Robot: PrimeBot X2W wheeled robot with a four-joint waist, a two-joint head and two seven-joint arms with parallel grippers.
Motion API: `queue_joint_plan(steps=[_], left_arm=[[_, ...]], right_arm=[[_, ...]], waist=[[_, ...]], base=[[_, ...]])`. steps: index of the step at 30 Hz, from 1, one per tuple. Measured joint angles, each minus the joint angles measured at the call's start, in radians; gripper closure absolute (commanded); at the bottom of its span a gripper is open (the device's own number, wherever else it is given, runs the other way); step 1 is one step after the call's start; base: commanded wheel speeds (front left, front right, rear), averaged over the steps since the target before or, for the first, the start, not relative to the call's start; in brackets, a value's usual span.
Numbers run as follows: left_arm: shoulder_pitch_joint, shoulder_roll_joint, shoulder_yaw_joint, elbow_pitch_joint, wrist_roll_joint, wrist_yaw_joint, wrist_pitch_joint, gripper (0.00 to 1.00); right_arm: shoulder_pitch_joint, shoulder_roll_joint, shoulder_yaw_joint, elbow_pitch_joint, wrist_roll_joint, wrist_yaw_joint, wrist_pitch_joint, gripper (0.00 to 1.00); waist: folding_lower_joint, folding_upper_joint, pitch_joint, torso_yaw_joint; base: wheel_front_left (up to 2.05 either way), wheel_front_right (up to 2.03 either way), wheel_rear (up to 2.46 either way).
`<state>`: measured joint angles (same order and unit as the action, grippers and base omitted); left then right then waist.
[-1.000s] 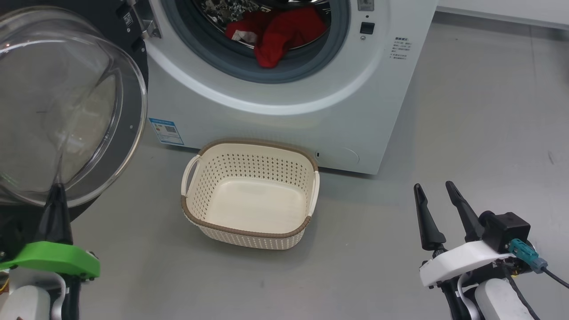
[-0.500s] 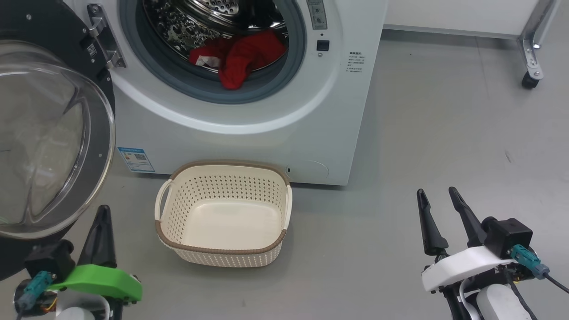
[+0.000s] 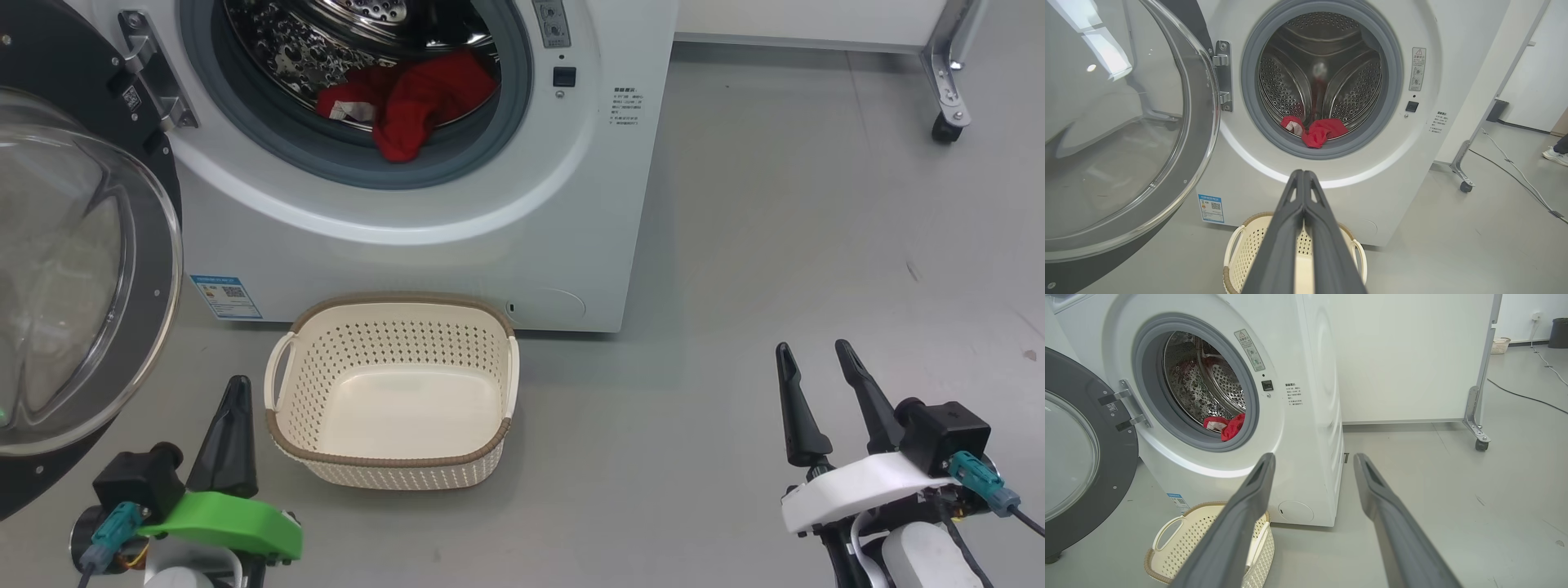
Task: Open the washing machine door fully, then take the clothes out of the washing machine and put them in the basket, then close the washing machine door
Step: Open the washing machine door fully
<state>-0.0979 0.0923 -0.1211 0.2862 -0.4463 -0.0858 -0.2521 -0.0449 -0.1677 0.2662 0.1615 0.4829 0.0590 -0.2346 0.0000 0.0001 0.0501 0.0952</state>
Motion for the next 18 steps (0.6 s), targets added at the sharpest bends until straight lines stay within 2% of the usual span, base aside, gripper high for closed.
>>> queue_joint_plan(steps=[1, 2, 4, 5, 6, 18], left_arm=[[0.001, -0.002, -0.001, -0.002, 0.000, 0.000, 0.000, 1.00], [0.002, -0.004, -0.002, -0.004, 0.001, 0.000, 0.000, 0.96], [0.005, -0.004, -0.007, -0.007, 0.009, 0.000, 0.000, 0.46], [0.007, -0.004, -0.008, -0.008, 0.009, 0.000, 0.000, 0.16], [0.010, -0.005, -0.008, -0.012, 0.010, 0.001, 0.000, 0.00], [0.019, -0.014, -0.011, -0.015, 0.034, 0.004, 0.000, 0.00]], right_arm=[[0.002, 0.000, 0.000, -0.001, 0.000, 0.000, 0.000, 0.00], [0.003, 0.000, 0.000, -0.002, -0.001, 0.000, 0.000, 0.00], [0.005, 0.000, 0.000, -0.004, -0.001, 0.000, 0.000, 0.00], [0.005, 0.000, 0.000, -0.004, -0.001, 0.000, 0.000, 0.00], [0.006, 0.000, 0.000, -0.005, -0.001, 0.000, 0.000, 0.00], [0.006, 0.000, 0.000, -0.005, -0.001, 0.000, -0.001, 0.00]], waist=[[0.0000, 0.0000, 0.001, -0.001], [0.0000, 0.0000, 0.002, -0.001], [0.0000, 0.0000, 0.005, -0.003], [0.0000, 0.0000, 0.006, -0.003], [0.0000, 0.0000, 0.008, -0.004], [0.0000, 0.0000, 0.008, -0.008]], base=[[0.00, 0.00, 0.00], [0.00, 0.00, 0.00], [0.00, 0.00, 0.00], [0.00, 0.00, 0.00], [0.00, 0.00, 0.00], [0.00, 0.00, 0.00]])
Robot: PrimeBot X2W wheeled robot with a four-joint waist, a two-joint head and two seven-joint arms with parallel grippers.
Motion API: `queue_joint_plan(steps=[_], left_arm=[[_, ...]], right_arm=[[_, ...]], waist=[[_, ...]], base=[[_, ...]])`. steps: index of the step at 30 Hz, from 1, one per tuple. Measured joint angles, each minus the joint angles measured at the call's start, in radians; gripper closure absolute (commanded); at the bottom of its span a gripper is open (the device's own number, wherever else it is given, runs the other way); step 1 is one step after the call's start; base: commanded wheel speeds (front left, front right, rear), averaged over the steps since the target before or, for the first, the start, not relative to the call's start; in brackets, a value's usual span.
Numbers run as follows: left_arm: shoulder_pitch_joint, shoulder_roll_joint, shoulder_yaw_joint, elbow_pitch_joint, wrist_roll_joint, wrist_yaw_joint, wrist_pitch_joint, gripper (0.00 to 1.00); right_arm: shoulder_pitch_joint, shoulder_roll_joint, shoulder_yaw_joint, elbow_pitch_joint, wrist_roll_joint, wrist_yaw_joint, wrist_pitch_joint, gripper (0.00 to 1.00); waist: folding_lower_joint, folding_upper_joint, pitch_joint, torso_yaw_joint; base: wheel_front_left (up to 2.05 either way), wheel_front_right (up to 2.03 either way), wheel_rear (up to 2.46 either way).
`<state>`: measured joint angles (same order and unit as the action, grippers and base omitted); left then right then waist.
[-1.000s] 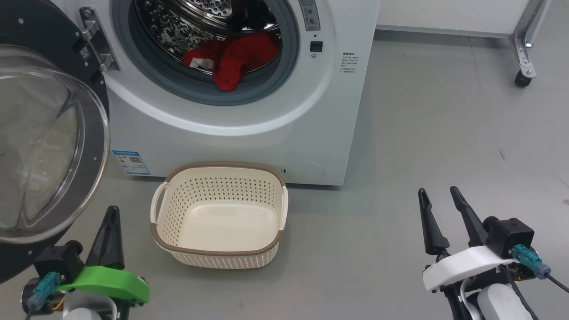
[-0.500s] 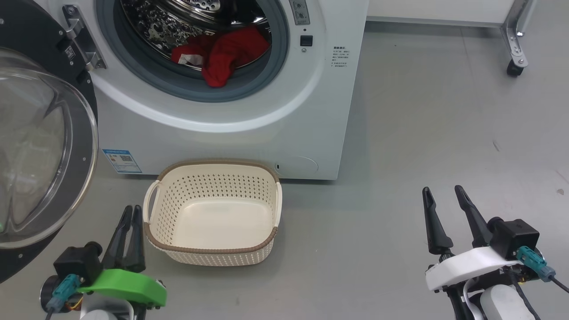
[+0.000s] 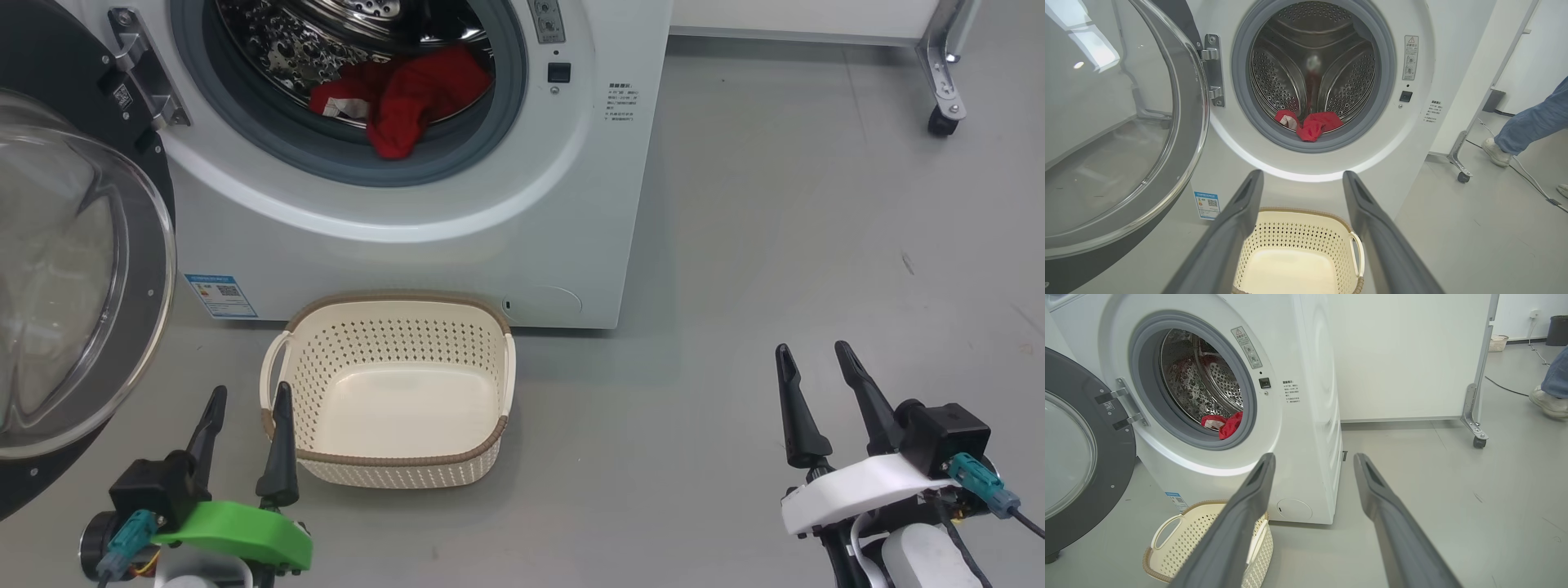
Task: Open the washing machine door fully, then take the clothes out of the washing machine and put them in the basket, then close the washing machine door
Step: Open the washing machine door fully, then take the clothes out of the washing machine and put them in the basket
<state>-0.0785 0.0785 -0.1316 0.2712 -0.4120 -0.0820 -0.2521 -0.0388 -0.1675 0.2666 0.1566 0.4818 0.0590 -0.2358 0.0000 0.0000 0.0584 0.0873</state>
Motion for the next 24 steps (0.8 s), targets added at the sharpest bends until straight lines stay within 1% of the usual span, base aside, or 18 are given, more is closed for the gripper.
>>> queue_joint_plan(steps=[24], left_arm=[[0.018, -0.007, -0.001, -0.012, 0.012, 0.003, 0.000, 0.00]], right_arm=[[0.007, 0.000, 0.002, 0.002, 0.000, 0.000, 0.000, 0.00]], waist=[[0.0000, 0.0000, -0.012, 0.005]], base=[[0.00, 0.00, 0.00]])
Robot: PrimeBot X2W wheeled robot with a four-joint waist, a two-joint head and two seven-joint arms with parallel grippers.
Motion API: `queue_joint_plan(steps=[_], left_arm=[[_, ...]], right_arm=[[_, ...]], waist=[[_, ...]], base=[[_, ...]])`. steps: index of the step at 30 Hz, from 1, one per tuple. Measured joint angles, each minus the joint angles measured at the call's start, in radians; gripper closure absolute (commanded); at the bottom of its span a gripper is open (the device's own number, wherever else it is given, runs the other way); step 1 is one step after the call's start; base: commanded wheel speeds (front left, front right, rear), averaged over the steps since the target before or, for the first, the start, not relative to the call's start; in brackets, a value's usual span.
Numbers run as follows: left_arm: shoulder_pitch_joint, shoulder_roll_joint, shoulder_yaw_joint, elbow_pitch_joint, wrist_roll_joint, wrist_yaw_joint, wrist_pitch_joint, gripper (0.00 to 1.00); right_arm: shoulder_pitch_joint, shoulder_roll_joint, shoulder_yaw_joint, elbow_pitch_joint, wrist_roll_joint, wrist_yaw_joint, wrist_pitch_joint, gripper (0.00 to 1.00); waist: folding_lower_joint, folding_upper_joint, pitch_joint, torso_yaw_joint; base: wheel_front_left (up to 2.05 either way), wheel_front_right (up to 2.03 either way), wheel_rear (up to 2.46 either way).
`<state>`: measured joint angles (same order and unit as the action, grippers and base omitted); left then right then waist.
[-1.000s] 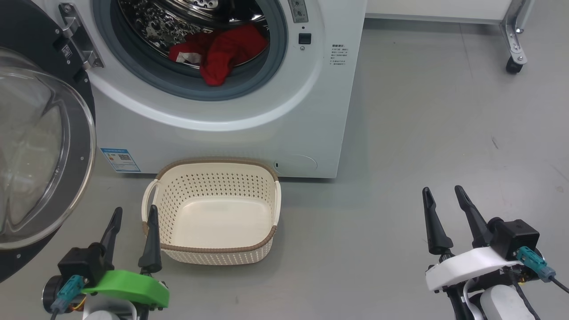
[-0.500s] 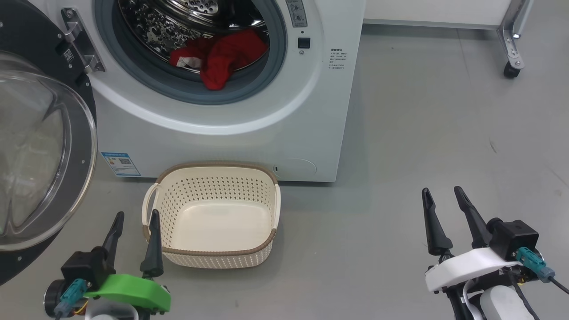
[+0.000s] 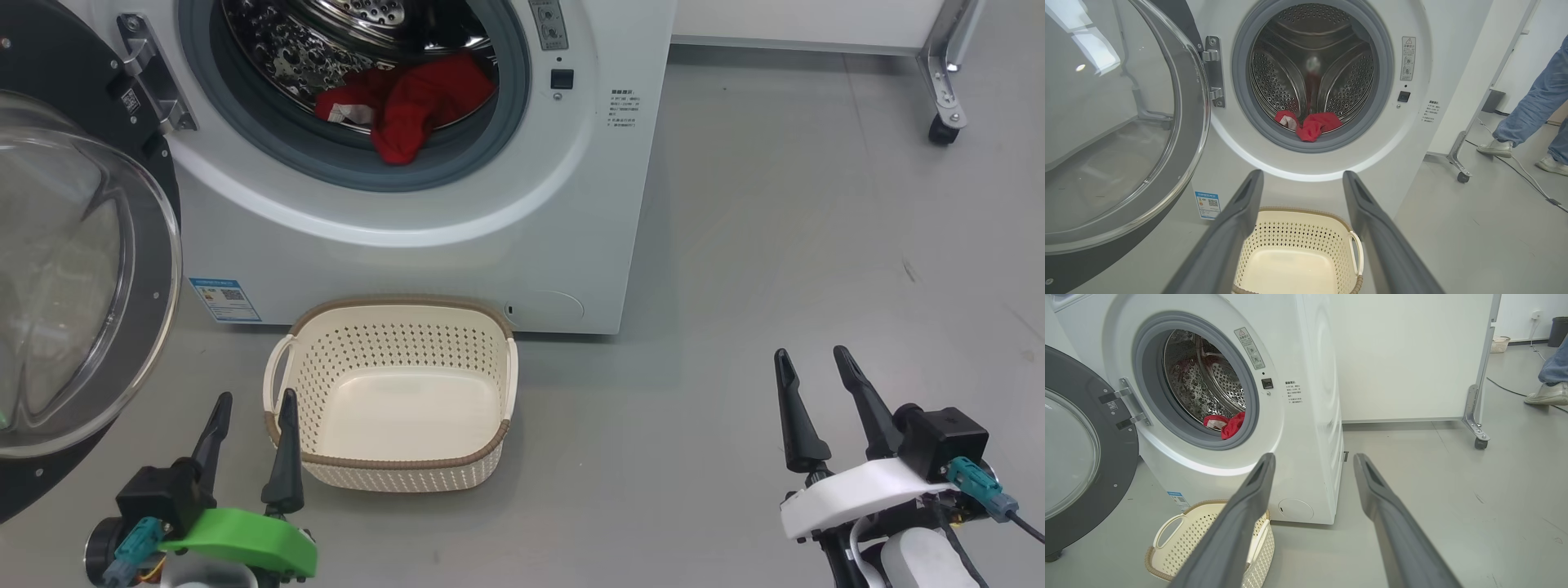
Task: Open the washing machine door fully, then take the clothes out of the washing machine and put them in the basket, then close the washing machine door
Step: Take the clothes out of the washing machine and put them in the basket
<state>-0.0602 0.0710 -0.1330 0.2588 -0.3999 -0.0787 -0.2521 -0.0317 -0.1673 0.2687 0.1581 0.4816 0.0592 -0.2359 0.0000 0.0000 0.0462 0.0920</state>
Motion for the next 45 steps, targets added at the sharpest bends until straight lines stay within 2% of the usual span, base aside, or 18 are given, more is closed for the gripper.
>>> queue_joint_plan(steps=[45], left_arm=[[0.000, -0.011, -0.023, -0.021, 0.015, -0.007, 0.000, 0.00]], right_arm=[[0.000, 0.001, 0.002, 0.003, 0.000, 0.000, -0.007, 0.00]], waist=[[0.0000, 0.0000, 0.016, -0.004]], base=[[0.11, -0.11, 0.00]])
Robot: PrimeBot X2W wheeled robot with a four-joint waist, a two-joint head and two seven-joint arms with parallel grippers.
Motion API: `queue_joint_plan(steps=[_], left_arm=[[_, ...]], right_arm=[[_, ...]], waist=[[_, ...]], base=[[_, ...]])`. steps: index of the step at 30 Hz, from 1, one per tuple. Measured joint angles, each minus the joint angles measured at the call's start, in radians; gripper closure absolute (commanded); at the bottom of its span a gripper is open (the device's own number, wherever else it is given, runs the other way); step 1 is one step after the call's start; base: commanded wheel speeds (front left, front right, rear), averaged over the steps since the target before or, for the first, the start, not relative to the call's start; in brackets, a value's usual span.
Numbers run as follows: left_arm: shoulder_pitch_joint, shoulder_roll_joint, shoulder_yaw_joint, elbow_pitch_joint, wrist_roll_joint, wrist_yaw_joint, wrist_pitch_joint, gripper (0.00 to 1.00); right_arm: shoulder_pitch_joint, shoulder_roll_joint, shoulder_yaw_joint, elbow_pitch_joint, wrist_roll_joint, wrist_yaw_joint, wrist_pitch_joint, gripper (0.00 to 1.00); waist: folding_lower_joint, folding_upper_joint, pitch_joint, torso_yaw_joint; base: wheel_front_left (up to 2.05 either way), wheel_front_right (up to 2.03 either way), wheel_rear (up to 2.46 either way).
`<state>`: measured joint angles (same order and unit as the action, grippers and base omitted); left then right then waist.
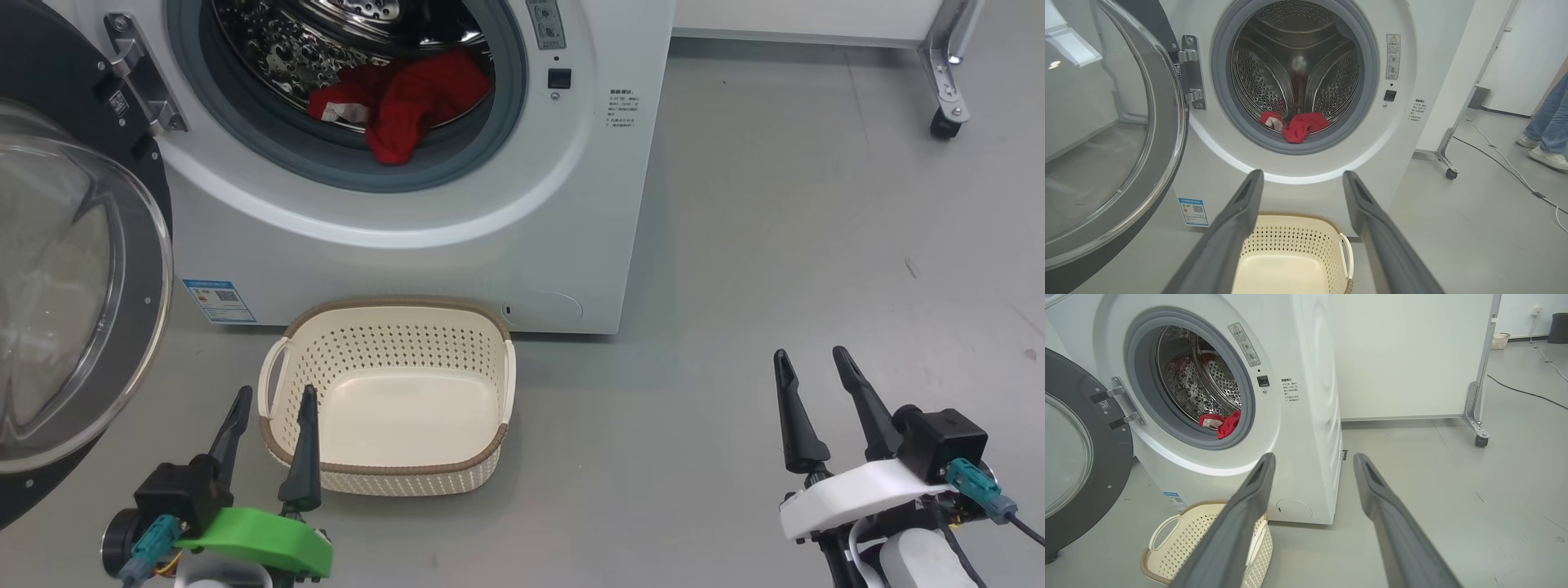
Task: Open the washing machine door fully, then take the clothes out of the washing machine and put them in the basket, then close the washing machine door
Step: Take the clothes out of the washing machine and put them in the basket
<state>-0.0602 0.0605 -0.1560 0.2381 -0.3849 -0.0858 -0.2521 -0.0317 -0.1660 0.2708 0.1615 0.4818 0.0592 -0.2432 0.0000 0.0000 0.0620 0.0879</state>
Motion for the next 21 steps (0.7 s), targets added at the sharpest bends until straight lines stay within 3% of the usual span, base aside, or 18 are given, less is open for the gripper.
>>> queue_joint_plan(steps=[13, 21], left_arm=[[0.000, -0.002, 0.001, -0.003, 0.003, -0.007, 0.000, 0.00], [0.000, -0.001, 0.024, -0.020, 0.043, 0.015, 0.000, 0.00]], right_arm=[[0.000, 0.000, 0.000, 0.004, 0.000, 0.000, 0.000, 0.00], [0.000, 0.000, 0.000, 0.006, 0.000, 0.000, 0.000, 0.00]], waist=[[0.0000, 0.0000, 0.000, 0.009], [0.0000, 0.0000, -0.001, 0.015]], base=[[0.90, -0.90, 0.00], [1.24, -1.24, 0.00]])
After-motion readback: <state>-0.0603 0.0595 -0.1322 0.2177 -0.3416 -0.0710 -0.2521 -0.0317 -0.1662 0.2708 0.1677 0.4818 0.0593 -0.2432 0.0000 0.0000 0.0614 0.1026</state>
